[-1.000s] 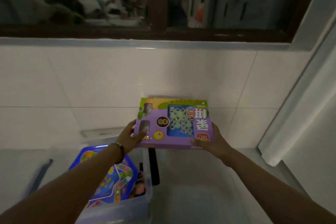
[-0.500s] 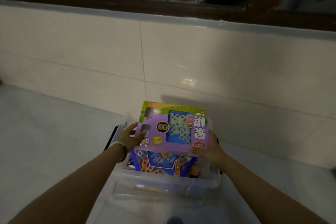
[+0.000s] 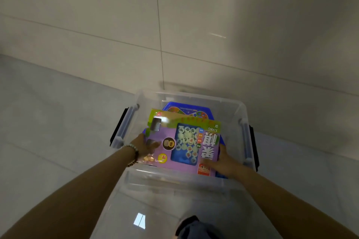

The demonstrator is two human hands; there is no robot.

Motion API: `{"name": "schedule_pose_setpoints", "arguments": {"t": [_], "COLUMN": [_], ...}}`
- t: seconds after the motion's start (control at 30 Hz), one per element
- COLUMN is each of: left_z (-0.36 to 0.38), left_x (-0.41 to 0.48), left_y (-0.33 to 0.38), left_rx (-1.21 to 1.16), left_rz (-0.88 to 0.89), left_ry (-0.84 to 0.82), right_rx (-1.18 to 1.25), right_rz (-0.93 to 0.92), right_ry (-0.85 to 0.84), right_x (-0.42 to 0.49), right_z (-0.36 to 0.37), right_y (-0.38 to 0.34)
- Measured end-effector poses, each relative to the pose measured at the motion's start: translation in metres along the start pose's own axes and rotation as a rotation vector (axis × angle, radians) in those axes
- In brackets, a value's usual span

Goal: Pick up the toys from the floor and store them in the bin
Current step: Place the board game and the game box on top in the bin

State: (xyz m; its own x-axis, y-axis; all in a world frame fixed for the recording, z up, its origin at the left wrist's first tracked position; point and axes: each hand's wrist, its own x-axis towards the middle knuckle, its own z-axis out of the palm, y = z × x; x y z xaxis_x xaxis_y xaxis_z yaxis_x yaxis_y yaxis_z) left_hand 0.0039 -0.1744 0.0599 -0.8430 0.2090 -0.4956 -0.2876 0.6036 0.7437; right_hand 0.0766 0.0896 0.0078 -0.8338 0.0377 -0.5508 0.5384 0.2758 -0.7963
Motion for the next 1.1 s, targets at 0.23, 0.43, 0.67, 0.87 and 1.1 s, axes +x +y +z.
{"name": "schedule_pose_setpoints", "arguments": {"t": [0.23,0.43,0.67,0.87,1.1], "left_z": [-0.027,-0.039,-0.040,-0.043,0.016], "left_x": [-0.002,-0.001,0.012,0.009,-0.032], "left_y": [0.009,-0.003,-0.003,0.015,0.110], "left_rx": [0.316,0.590,0.264,0.025,0.068], "left_rz": [0.248,-0.097,-0.226,-0.214,-0.022], "left_ry": [0.295,0.301,0.383,0.351,0.210], "right_rx": [-0.423,-0.289,0.149,0.153,0.158], "right_rz": [-0.271,-0.065,0.139,0.124,0.110], "right_ry": [0.078,0.488,0.427,0.475,0.651], "right_x": [-0.032,-0.039,-0.028,-0.045,-0.142], "right_z": [-0.037,-0.071,-0.059,-0.082,-0.157], "right_y": [-0.030,-0.036,-0.038,-0.041,-0.025]}}
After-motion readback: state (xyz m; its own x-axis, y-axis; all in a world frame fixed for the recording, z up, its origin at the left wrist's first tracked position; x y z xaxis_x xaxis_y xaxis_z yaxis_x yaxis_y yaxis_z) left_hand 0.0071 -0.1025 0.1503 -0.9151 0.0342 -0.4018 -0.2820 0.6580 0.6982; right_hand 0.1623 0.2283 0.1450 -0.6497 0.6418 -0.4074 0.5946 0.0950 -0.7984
